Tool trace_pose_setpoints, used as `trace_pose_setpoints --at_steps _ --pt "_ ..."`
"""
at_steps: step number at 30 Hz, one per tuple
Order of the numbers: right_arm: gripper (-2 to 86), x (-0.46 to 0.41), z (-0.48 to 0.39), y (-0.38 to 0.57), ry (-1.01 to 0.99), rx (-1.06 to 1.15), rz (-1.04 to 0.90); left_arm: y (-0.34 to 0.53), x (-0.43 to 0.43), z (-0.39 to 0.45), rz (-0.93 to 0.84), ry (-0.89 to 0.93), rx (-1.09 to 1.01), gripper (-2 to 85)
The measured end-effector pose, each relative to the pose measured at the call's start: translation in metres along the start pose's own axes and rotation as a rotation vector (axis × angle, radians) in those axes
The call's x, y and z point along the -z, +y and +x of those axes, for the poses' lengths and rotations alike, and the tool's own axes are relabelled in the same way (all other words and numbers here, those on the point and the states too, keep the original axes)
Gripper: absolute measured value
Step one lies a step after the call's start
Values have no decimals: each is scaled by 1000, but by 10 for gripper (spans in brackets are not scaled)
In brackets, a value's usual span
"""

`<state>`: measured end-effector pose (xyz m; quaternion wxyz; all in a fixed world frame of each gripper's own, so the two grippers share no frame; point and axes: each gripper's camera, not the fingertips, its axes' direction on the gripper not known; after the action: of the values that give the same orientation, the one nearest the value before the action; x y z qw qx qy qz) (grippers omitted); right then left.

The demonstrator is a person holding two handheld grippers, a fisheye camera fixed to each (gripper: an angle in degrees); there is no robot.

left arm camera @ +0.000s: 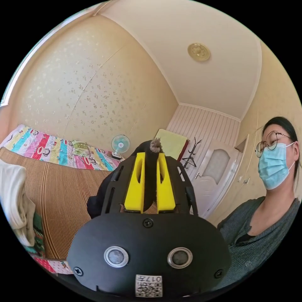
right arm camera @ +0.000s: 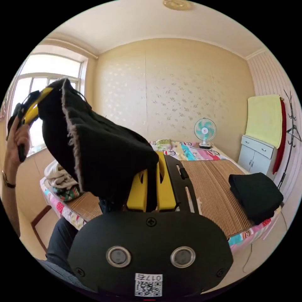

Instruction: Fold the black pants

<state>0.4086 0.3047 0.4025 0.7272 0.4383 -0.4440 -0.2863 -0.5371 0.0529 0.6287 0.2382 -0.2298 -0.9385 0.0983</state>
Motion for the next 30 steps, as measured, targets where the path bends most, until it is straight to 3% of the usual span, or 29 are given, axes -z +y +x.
trace_pose_setpoints --at_steps 3,7,13,18,22,24,30 --pt "39 39 9 -62 -53 -150 109 -16 24 4 -50 73 -51 71" --pt "33 79 -12 -97 -50 -164 275 -1 41 21 -17 107 -64 111" --pt "30 146 -81 -120 -34 -71 483 70 11 62 -167 -105 -59 155" --pt "30 200 -110 -128 11 -67 615 86 -10 105 -176 -164 -139 53" --pt "31 238 -101 -144 19 -42 682 38 28 147 -38 -322 -349 35" --pt "32 260 -92 -156 -18 3 704 6 57 158 75 -377 -358 30" --pt "39 306 -104 -166 -7 115 824 -81 130 188 484 -172 -261 19"
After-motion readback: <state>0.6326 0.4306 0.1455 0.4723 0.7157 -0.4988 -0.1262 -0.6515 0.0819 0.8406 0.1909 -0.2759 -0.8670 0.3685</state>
